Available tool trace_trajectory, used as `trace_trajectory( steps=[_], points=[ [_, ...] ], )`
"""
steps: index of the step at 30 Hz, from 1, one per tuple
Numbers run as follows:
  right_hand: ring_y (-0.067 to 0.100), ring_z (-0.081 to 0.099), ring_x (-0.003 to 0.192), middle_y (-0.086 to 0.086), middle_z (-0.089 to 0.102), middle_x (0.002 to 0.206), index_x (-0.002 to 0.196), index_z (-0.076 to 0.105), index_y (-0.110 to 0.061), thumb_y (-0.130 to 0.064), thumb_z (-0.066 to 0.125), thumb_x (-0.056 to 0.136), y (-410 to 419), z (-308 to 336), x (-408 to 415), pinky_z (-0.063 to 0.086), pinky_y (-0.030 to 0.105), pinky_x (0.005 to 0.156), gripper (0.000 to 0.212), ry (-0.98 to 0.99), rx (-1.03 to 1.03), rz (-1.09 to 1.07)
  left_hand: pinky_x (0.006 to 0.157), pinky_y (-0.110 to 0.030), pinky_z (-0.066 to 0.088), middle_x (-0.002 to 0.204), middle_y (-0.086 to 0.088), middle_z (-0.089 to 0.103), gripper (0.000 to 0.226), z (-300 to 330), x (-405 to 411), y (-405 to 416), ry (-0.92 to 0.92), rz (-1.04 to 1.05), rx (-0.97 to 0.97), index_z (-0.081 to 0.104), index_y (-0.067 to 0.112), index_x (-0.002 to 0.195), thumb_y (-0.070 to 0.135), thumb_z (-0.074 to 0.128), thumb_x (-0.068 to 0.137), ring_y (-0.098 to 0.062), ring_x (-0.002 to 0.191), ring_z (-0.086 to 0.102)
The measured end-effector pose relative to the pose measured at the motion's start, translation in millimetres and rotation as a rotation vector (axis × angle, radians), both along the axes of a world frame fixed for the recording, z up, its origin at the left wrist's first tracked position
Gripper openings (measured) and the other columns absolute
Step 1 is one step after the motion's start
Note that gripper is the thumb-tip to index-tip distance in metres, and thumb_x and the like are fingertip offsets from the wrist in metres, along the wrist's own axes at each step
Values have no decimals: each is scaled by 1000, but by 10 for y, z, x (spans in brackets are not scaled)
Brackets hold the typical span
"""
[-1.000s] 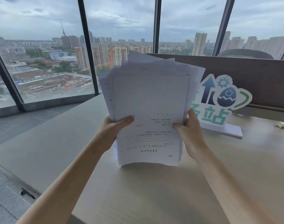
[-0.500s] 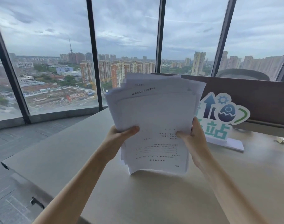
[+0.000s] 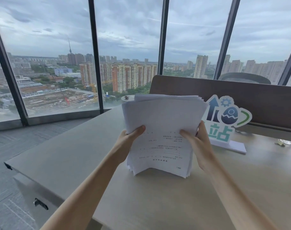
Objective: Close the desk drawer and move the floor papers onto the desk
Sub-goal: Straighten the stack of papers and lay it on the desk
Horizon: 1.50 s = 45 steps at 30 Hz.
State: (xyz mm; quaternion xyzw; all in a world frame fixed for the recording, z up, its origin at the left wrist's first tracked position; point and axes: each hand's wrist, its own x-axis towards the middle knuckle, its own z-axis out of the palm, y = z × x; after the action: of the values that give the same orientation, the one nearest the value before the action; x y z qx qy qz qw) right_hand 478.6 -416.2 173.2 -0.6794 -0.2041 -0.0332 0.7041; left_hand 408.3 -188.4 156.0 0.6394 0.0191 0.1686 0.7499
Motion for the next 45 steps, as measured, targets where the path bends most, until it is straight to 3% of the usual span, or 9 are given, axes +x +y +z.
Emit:
trace_trajectory(
  steps=[6, 9, 12, 16, 21, 26, 30, 34, 45],
  points=[
    [10, 67, 101, -3, 69, 112, 121, 54, -20, -7, 66, 87, -5, -180, 167, 51, 31, 80, 39, 55, 22, 17, 88, -47, 56, 104, -17, 76, 34, -25, 210, -43, 36, 28, -29, 77, 15, 100, 41, 70, 79, -34, 96, 73],
    [18, 67, 106, 0, 69, 117, 125, 52, -20, -9, 68, 84, 13, -203, 244, 54, 41, 88, 46, 31, 25, -25, 81, -40, 58, 97, -14, 78, 20, -2, 293, -103, 19, 36, 21, 78, 13, 94, 27, 76, 81, -28, 88, 74],
    [18, 66, 106, 1, 68, 116, 124, 49, -18, -4, 65, 84, 34, -113, 302, 54, 42, 88, 45, -16, 29, -64, 74, -36, 57, 89, -10, 78, 13, 80, 344, -138, -2, 73, 71, 78, 12, 87, 19, 80, 77, -21, 80, 74],
    [14, 65, 102, -3, 66, 113, 119, 47, -23, -5, 64, 84, 23, 37, 338, 52, 38, 86, 43, -77, -28, -83, 77, -39, 58, 94, -12, 77, 27, 168, 378, -62, -31, 77, 76, 78, 10, 92, 27, 80, 70, -25, 84, 73],
    [8, 64, 99, -11, 66, 107, 119, 47, -25, -9, 64, 85, -5, 104, 348, 51, 34, 85, 41, -122, -41, -90, 82, -41, 58, 94, -10, 78, 21, 100, 405, -19, -29, 47, 62, 77, 14, 92, 28, 76, 76, -25, 85, 73],
    [12, 66, 106, -7, 69, 114, 119, 52, -23, -12, 64, 89, -18, -50, 389, 51, 34, 86, 34, -48, 6, -19, 79, -36, 59, 98, -9, 78, 26, -144, 431, -32, 48, -7, 82, 77, 14, 97, 34, 74, 79, -26, 91, 74],
    [12, 67, 108, -9, 72, 113, 123, 56, -23, -11, 62, 92, -16, -306, 404, 50, 29, 83, 33, 41, 41, 41, 89, -47, 57, 105, -17, 76, 40, -268, 488, -35, 73, 7, 45, 75, 8, 104, 35, 77, 75, -36, 100, 71],
    [4, 68, 102, -10, 72, 111, 123, 56, -23, -10, 60, 94, 34, -368, 421, 49, 29, 85, 33, 41, 72, 9, 86, -43, 58, 104, -14, 77, 37, -219, 531, -73, 57, -2, 40, 75, 9, 104, 35, 76, 77, -32, 98, 72],
    [8, 63, 116, -12, 71, 119, 129, 55, -29, -19, 54, 97, 134, -624, 461, 43, 46, 108, 34, 56, 78, -24, 72, -32, 60, 97, -12, 78, 28, -462, 546, -98, 91, 72, 34, 77, 5, 100, 24, 78, 80, -28, 91, 74]
  ],
)
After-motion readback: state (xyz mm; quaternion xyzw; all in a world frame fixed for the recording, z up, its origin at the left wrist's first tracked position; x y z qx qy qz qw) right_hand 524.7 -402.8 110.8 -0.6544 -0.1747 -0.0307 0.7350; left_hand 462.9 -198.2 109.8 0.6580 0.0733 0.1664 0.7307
